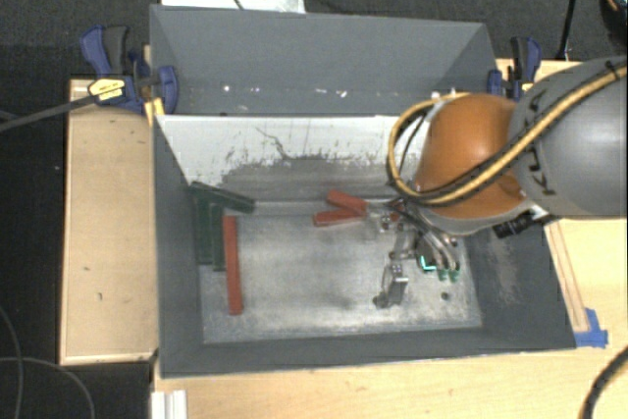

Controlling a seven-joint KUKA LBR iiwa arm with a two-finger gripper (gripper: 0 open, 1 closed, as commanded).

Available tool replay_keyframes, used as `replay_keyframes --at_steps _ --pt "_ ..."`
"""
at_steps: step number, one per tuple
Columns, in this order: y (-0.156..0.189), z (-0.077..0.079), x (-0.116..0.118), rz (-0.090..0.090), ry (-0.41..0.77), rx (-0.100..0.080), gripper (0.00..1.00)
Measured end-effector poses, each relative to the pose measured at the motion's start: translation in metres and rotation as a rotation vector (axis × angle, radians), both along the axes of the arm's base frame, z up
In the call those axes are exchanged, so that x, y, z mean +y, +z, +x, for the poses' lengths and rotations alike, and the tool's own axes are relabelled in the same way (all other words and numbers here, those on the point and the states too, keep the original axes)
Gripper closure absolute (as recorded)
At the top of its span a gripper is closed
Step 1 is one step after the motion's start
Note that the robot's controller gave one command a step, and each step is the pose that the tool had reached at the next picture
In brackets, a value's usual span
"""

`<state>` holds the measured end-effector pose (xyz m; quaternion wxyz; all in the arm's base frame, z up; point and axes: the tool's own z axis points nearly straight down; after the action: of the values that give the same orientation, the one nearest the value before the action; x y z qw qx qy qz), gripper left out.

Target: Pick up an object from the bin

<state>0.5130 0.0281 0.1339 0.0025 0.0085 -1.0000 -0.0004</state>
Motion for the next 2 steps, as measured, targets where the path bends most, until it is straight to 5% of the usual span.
replay_keyframes --at_steps 1,2 --pt "-0.063 0.06 -0.046 0.001 -0.013 -0.018 0.0" --pt "-0.054 0.013 -0.086 0.0 0.518 -0.005 0.0"
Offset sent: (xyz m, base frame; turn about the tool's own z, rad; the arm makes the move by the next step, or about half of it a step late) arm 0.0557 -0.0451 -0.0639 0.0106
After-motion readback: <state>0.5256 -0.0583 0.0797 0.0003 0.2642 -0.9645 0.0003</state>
